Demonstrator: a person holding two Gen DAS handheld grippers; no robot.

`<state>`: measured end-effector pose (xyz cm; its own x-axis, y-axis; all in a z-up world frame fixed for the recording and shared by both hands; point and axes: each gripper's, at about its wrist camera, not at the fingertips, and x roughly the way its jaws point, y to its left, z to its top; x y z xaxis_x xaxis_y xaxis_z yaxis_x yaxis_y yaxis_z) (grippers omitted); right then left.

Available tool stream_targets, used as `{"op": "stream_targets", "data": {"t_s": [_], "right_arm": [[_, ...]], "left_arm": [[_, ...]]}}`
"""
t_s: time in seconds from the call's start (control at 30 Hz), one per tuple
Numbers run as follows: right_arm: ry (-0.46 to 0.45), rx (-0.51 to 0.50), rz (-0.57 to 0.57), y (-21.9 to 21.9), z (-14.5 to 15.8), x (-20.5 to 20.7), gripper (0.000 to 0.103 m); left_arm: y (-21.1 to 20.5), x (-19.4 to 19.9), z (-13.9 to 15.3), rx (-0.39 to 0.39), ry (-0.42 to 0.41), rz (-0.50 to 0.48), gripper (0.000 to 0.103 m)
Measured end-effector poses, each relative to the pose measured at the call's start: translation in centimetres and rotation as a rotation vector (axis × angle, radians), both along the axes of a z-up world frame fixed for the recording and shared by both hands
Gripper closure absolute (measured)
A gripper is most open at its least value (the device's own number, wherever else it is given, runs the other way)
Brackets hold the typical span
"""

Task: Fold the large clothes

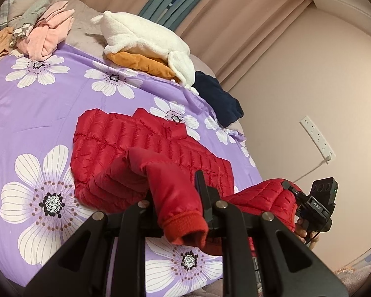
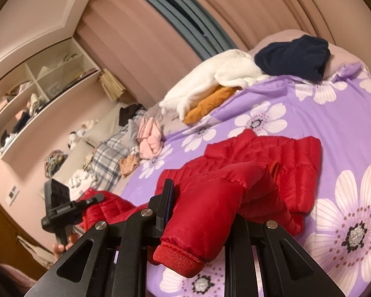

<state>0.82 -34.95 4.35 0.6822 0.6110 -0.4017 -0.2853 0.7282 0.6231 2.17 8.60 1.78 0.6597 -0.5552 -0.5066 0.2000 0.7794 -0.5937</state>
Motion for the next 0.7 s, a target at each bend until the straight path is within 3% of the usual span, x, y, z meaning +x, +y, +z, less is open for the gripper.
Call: {"op": "stream_targets", "data": {"t_s": [0.7], "right_arm": [[0.147,0.011,-0.108,-1.8,-4.2,6.8,0.081]], "left_arm": [[-0.3,7.1,-2.6,0.048,0.082,0.052,0.085]]}}
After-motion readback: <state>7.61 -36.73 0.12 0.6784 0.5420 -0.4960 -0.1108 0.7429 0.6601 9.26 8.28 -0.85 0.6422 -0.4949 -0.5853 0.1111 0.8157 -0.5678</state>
